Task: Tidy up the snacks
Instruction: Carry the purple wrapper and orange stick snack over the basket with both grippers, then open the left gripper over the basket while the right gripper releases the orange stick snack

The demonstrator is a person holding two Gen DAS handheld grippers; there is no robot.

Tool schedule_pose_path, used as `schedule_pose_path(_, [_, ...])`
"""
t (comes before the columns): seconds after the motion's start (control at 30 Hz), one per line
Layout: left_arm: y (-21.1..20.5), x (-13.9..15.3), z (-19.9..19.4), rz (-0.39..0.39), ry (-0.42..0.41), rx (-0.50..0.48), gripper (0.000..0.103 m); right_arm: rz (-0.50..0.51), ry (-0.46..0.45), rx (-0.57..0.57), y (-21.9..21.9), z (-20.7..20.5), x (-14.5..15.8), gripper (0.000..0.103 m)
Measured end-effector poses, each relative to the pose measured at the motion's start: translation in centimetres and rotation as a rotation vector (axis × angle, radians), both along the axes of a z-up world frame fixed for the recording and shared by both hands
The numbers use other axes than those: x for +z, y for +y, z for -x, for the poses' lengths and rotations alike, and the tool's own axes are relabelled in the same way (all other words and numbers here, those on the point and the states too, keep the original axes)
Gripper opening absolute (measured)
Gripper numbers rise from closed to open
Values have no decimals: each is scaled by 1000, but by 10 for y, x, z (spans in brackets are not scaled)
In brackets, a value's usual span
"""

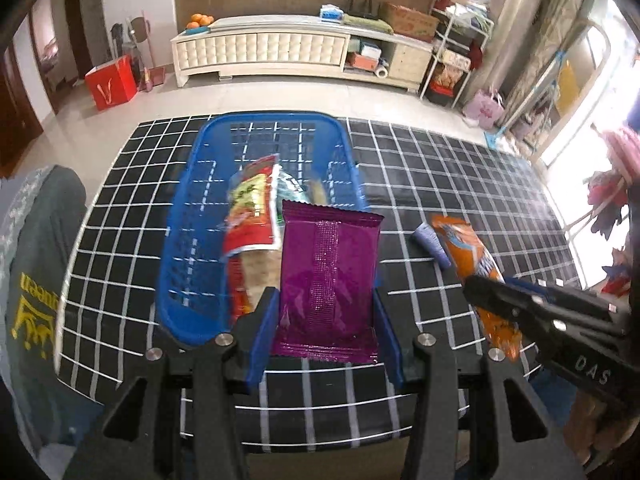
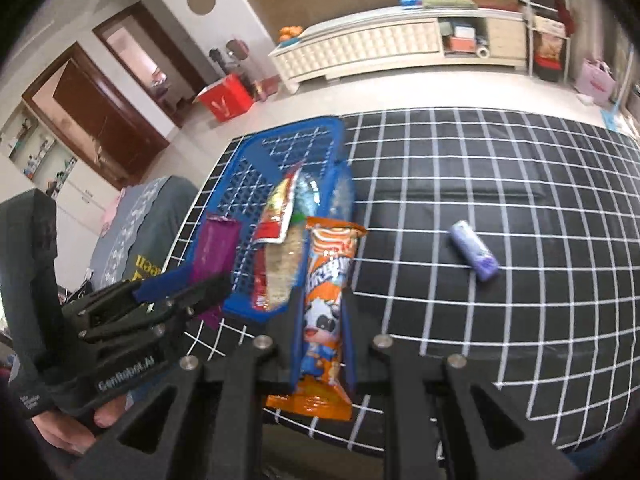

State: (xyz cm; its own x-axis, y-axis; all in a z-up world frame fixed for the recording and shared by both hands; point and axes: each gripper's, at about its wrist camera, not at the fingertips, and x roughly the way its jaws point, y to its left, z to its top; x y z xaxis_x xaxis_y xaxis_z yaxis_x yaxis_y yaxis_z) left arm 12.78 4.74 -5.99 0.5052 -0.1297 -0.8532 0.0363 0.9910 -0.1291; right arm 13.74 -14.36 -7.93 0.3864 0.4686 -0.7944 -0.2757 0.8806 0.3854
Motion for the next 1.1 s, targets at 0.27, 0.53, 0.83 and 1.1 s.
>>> schedule_pose_path(0.27, [40,-11,-25,-7,27,11,44,51,-5,62,44,-21,1,21])
schedule_pose_path(0.53, [52,-37,-40,5,81,2,45,88,6,80,65,-31,-5,21])
schedule_pose_path(0.83, [58,-43,-32,-23,83,35,67,103,21,77,64,-26,-10,21])
schedule_pose_path(1.1, [71,-16,-7,4,9,44,71,121,-17,102,76,-15,3,21])
